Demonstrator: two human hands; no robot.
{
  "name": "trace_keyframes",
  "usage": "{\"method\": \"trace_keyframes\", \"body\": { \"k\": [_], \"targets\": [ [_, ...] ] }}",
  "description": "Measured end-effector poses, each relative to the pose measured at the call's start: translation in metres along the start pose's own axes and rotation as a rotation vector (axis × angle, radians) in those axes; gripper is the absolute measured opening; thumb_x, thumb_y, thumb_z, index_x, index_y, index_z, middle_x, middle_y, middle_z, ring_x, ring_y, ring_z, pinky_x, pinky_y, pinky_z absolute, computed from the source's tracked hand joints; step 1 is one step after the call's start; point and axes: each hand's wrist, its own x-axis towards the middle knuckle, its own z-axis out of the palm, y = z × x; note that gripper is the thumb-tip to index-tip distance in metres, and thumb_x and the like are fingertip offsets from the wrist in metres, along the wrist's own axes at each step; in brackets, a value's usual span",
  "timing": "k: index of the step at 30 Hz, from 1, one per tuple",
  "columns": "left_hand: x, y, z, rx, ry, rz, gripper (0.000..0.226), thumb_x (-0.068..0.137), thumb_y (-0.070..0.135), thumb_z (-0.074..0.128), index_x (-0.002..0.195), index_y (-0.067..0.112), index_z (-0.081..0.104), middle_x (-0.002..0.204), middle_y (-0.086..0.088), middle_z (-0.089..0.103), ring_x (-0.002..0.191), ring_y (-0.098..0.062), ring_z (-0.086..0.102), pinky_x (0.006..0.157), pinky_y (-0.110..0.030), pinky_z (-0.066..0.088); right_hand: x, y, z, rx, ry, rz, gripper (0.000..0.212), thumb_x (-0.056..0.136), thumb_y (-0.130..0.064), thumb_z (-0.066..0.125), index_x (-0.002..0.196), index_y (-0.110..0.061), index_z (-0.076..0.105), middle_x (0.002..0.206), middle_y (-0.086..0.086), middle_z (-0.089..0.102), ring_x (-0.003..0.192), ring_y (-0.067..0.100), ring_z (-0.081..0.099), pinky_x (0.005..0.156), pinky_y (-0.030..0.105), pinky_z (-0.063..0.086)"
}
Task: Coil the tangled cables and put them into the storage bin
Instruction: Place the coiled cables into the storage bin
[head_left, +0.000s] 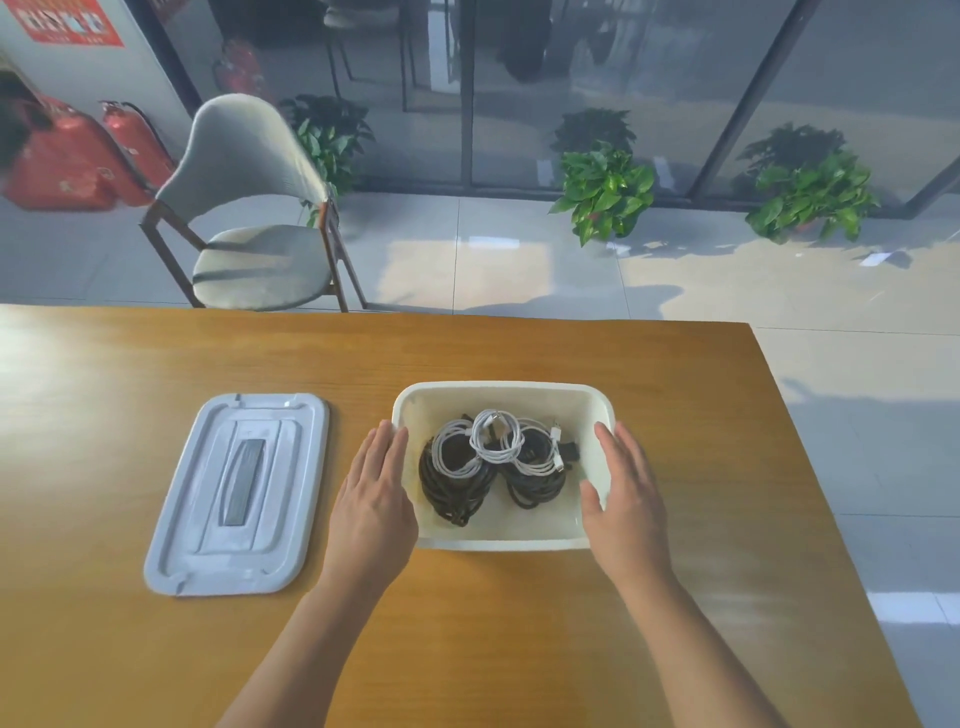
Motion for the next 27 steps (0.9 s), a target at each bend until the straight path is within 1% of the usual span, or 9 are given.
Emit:
{"method": "trace_keyframes", "body": {
  "k": [4, 7, 9, 11, 15, 19, 21, 24, 27],
  "targets": [
    [-0.004, -0.019, -0.011, -0.043, 0.008, -0.015, 0.071, 0.095, -0.008, 0.048, 0.161, 0.007, 0.029, 0.170, -0.011, 0.025, 0.159, -0.026, 0.018, 0.126, -0.045, 0.026, -0.006, -0.021, 0.013, -0.019, -0.009, 0.006, 0.067, 0.092, -0.004, 0.070, 0.154, -0.016, 0.048, 0.166, 0.004, 0.036, 0.153, 0.025, 0.034, 0.120, 0.038, 0.033],
    [-0.009, -0.030, -0.023, -0.106, 0.031, -0.024, 0.062, 0.102, 0.011, 0.054, 0.160, 0.011, 0.033, 0.168, -0.008, 0.030, 0.157, -0.024, 0.025, 0.124, -0.046, 0.031, -0.005, -0.047, 0.022, -0.043, 0.062, -0.059, 0.059, 0.091, -0.010, 0.074, 0.148, -0.014, 0.056, 0.160, 0.007, 0.044, 0.150, 0.030, 0.038, 0.123, 0.047, 0.031],
    [-0.014, -0.044, -0.032, -0.137, 0.077, -0.044, 0.059, 0.104, 0.025, 0.057, 0.159, 0.012, 0.038, 0.166, -0.008, 0.035, 0.155, -0.024, 0.029, 0.123, -0.045, 0.033, -0.003, -0.076, 0.035, -0.010, 0.055, -0.143, 0.054, 0.093, -0.015, 0.073, 0.146, -0.016, 0.059, 0.159, 0.004, 0.046, 0.148, 0.025, 0.041, 0.122, 0.045, 0.034],
    [-0.020, -0.064, -0.040, -0.144, 0.108, -0.098, 0.059, 0.105, 0.030, 0.057, 0.158, 0.011, 0.039, 0.165, -0.008, 0.036, 0.154, -0.026, 0.031, 0.121, -0.045, 0.035, -0.001, -0.108, 0.051, 0.030, -0.019, -0.230, 0.051, 0.096, -0.019, 0.071, 0.146, -0.017, 0.059, 0.161, 0.000, 0.044, 0.149, 0.019, 0.040, 0.120, 0.039, 0.035],
    [-0.041, -0.106, -0.052, -0.157, 0.163, -0.244, 0.060, 0.104, 0.030, 0.059, 0.157, 0.010, 0.040, 0.165, -0.009, 0.037, 0.153, -0.027, 0.033, 0.120, -0.046, 0.036, -0.002, -0.170, 0.089, 0.058, -0.196, -0.395, 0.050, 0.099, -0.023, 0.068, 0.148, -0.019, 0.057, 0.162, -0.003, 0.042, 0.149, 0.013, 0.037, 0.120, 0.025, 0.027],
    [-0.069, -0.149, -0.055, -0.170, 0.180, -0.411, 0.061, 0.103, 0.032, 0.059, 0.158, 0.014, 0.038, 0.166, -0.005, 0.035, 0.151, -0.026, 0.033, 0.117, -0.044, 0.037, -0.025, -0.221, 0.144, 0.056, -0.373, -0.520, 0.051, 0.101, -0.026, 0.063, 0.151, -0.022, 0.052, 0.164, -0.003, 0.038, 0.149, 0.014, 0.037, 0.121, 0.029, 0.029],
    [-0.083, -0.169, -0.053, -0.161, 0.184, -0.463, 0.062, 0.103, 0.032, 0.060, 0.158, 0.013, 0.038, 0.164, -0.007, 0.037, 0.150, -0.027, 0.035, 0.117, -0.043, 0.036, -0.039, -0.235, 0.176, 0.044, -0.478, -0.544, 0.051, 0.104, -0.026, 0.059, 0.153, -0.022, 0.050, 0.166, -0.005, 0.034, 0.150, 0.013, 0.034, 0.120, 0.026, 0.027],
    [-0.098, -0.194, -0.048, -0.135, 0.159, -0.547, 0.062, 0.101, 0.031, 0.062, 0.156, 0.009, 0.041, 0.162, -0.011, 0.040, 0.149, -0.031, 0.036, 0.120, -0.042, 0.032, -0.054, -0.234, 0.216, -0.019, -0.629, -0.480, 0.052, 0.107, -0.026, 0.052, 0.158, -0.024, 0.041, 0.171, -0.007, 0.023, 0.156, 0.012, 0.023, 0.125, 0.029, 0.024],
    [-0.106, -0.210, -0.039, -0.139, 0.138, -0.619, 0.062, 0.101, 0.031, 0.062, 0.154, 0.007, 0.043, 0.162, -0.014, 0.038, 0.150, -0.034, 0.033, 0.122, -0.046, 0.030, -0.065, -0.219, 0.244, -0.165, -0.734, -0.463, 0.056, 0.109, -0.029, 0.046, 0.163, -0.025, 0.032, 0.173, -0.008, 0.015, 0.160, 0.012, 0.008, 0.129, 0.031, 0.015]
  ]
}}
